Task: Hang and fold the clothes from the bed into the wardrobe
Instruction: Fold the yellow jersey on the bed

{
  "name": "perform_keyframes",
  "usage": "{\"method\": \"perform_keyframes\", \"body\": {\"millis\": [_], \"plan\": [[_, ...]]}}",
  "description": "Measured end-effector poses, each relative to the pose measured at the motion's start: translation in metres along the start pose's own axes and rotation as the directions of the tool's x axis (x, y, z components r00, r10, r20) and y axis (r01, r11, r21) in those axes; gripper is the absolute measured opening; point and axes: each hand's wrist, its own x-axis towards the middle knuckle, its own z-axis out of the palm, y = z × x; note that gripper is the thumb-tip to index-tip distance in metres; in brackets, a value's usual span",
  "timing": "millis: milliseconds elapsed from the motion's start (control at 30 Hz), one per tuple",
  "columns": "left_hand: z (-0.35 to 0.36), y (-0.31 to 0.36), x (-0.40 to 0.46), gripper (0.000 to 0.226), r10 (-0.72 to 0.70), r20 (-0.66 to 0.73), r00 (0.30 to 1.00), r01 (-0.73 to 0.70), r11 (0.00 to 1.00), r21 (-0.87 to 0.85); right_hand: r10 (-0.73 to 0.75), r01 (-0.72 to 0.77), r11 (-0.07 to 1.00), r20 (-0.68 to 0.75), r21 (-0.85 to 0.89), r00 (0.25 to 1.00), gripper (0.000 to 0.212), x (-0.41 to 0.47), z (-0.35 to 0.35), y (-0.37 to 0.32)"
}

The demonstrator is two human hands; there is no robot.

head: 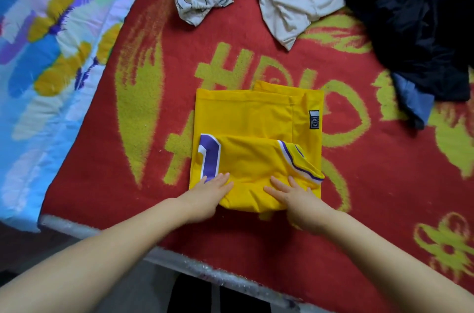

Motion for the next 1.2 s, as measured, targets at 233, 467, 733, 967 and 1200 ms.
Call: {"method": "perform_keyframes", "body": {"millis": [233, 467, 733, 967, 1200], "plan": [[-0.105, -0.022, -0.025, 0.033, -0.067, 0.054, 0.996, 0.086, 0.800, -0.594, 0.022, -0.018, 0.971, -0.015, 0.239, 1.000, 0.056, -0.042, -0.107, 0.031], [-0.170, -0.069, 0.041, 0.026, -0.413, -0.104, 0.905, 0.220, 0.662, -0.717, 0.189, -0.095, 0.969, -0.429, 0.230, 0.883, 0.045, 0.040, -0.173, 0.057], [-0.081, -0.008, 0.103, 0.060, -0.158, -0.787, 0.597, 0.296, 0.955, 0.033, 0.032, -0.116, 0.991, -0.703, -0.071, 0.710, 0.058, 0.111, -0.087, -0.001], [-0.034, -0.064, 0.098, 0.068, -0.368, -0.734, 0.571, 0.384, 0.910, -0.157, 0.220, -0.242, 0.968, -0.683, 0.065, 0.696, 0.058, 0.110, -0.057, 0.082], [-0.029, -0.044, 0.065, 0.074, -0.315, -0.700, 0.640, 0.371, 0.925, -0.077, 0.302, -0.273, 0.951, -0.628, 0.146, 0.718, 0.061, 0.066, -0.045, 0.092]]}}
